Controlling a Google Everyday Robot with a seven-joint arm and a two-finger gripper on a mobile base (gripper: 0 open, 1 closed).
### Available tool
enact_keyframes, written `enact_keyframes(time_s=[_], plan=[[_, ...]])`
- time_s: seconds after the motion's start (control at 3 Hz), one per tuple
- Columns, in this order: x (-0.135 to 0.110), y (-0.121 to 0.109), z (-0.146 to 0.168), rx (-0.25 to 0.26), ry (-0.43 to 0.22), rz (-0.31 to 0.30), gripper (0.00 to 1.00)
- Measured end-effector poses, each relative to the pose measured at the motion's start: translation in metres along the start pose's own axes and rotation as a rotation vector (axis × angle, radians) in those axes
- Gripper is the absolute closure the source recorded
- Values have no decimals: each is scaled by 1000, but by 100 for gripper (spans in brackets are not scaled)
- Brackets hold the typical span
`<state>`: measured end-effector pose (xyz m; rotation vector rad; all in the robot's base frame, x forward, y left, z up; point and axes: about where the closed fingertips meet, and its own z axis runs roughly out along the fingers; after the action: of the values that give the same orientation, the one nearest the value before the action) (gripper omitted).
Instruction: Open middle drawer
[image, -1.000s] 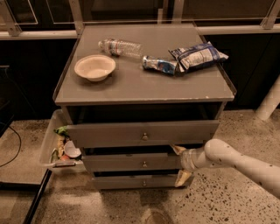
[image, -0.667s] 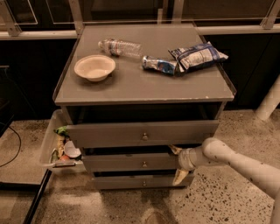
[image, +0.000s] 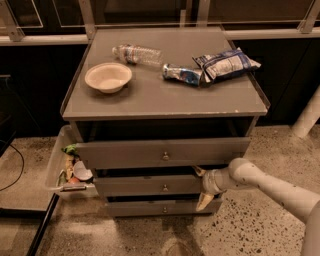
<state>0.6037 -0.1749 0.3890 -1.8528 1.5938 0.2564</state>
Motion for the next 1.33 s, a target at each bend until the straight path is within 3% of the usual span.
enact_keyframes(time_s=[0.33,1.33], plan=[[0,0,0,0,0,0,18],[-5,-4,-6,0,0,0,87]])
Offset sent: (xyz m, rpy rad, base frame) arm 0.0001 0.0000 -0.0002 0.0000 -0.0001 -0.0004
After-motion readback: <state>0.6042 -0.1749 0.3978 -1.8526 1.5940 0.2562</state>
